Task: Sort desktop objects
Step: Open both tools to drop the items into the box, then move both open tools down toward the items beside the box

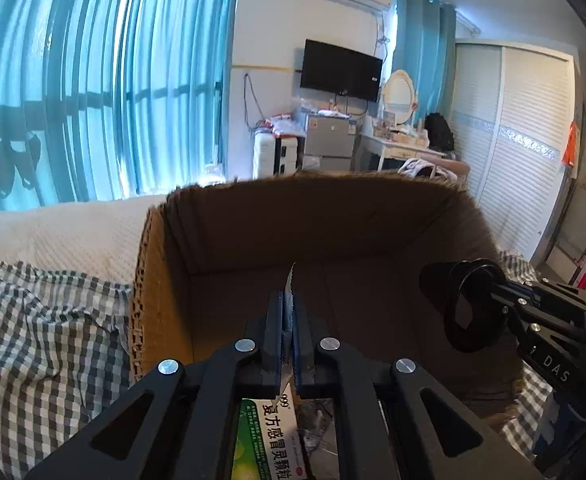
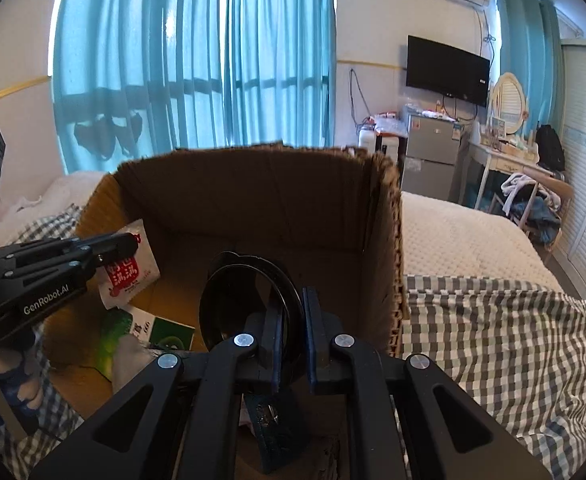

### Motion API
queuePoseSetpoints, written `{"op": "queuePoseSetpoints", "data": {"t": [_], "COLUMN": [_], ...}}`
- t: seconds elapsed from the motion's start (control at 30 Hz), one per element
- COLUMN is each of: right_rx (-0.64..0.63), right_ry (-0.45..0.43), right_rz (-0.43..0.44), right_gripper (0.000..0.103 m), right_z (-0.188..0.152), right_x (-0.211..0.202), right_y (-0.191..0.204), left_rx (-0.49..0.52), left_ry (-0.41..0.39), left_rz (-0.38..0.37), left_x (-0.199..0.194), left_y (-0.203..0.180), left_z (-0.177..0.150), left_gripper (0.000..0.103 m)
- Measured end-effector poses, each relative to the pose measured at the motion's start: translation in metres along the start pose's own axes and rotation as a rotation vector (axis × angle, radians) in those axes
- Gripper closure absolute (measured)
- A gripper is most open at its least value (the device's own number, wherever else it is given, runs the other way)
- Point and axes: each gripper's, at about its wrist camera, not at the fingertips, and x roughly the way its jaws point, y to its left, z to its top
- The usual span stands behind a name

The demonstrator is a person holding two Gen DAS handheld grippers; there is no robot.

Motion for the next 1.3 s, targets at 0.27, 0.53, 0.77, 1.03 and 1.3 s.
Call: {"op": "queuePoseSetpoints", "data": {"t": [0.27, 0.53, 0.77, 1.03, 1.3], "right_rx": [-0.001, 0.006, 0.016, 0.019, -0.004], "right_ry": [-0.023, -0.082, -0.129, -0.219, -0.306], "right_rz": [0.015, 0.012, 0.000, -0.042, -0.083], "right_gripper": [0.040, 0.040, 0.040, 0.006, 0.000], "right_z": [0.000, 0.008, 0.015, 0.016, 0.013], "right_x": [-0.014, -0.046, -0.075, -0.111, -0.147], "right_y": [0.005, 0.011, 0.014, 0.017, 0.031], "left_rx": [-0.045, -0.030, -0.030, -0.043, -0.055], "left_ry": [-0.014, -0.097, -0.154, -0.224, -0.284], "left_rz": [0.035, 0.044, 0.039, 0.061, 0.138], "left_x": [-0.006, -0.045, -0.072, -0.107, -0.136], "left_y": [0.002, -0.010, -0.010, -0.011, -0.012], "left_z": [-0.001, 0.010, 0.026, 0.033, 0.031], "left_gripper": [0.038, 0.032, 0.029, 0.007, 0.000]}}
